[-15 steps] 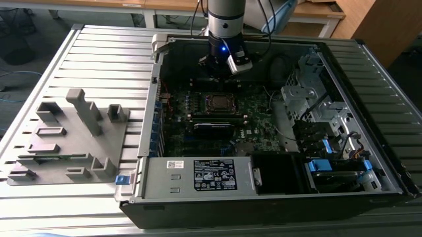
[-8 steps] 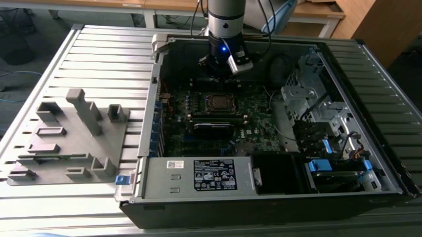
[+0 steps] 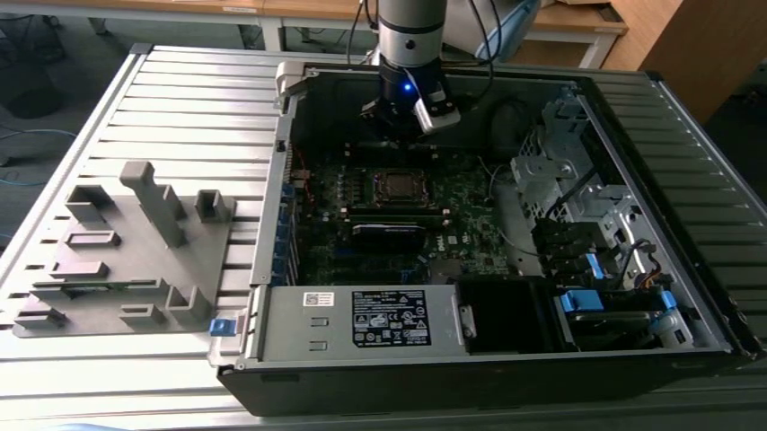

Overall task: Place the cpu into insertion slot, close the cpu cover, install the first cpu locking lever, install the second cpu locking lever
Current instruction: 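Install the first cpu locking lever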

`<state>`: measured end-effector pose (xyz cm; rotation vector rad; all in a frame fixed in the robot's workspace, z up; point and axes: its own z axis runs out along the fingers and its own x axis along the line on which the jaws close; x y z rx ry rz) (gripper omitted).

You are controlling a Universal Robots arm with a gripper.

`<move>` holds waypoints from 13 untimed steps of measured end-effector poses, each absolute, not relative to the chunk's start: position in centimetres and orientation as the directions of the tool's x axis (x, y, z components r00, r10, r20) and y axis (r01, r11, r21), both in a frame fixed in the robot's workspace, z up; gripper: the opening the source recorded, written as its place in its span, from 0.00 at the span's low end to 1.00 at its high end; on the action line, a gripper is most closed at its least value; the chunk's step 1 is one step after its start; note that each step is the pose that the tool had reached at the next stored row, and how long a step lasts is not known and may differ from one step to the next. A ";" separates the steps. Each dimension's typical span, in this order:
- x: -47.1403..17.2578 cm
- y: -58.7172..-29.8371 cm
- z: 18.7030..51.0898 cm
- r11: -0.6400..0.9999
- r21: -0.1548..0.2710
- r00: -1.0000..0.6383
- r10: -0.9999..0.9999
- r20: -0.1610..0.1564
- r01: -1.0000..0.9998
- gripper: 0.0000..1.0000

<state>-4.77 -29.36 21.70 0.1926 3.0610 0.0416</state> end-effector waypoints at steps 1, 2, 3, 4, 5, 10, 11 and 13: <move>-4.8 -29.4 21.8 0.992 0.032 -0.989 0.126 -0.072 0.124 0.11; -4.8 -29.4 21.9 0.992 0.032 -0.989 0.126 -0.072 0.124 0.11; -4.8 -29.4 21.9 0.992 0.031 -0.989 0.126 -0.071 0.124 0.11; -4.8 -29.4 21.9 0.992 0.032 -0.989 0.126 -0.071 0.124 0.11; -4.8 -29.4 21.9 0.992 0.032 -0.989 0.126 -0.071 0.124 0.11; -4.8 -29.4 22.0 0.992 0.031 -0.989 0.126 -0.071 0.124 0.11; -4.8 -29.4 22.0 0.992 0.032 -0.989 0.126 -0.071 0.124 0.11; -4.8 -29.5 22.0 0.992 0.031 -0.989 0.126 -0.071 0.124 0.11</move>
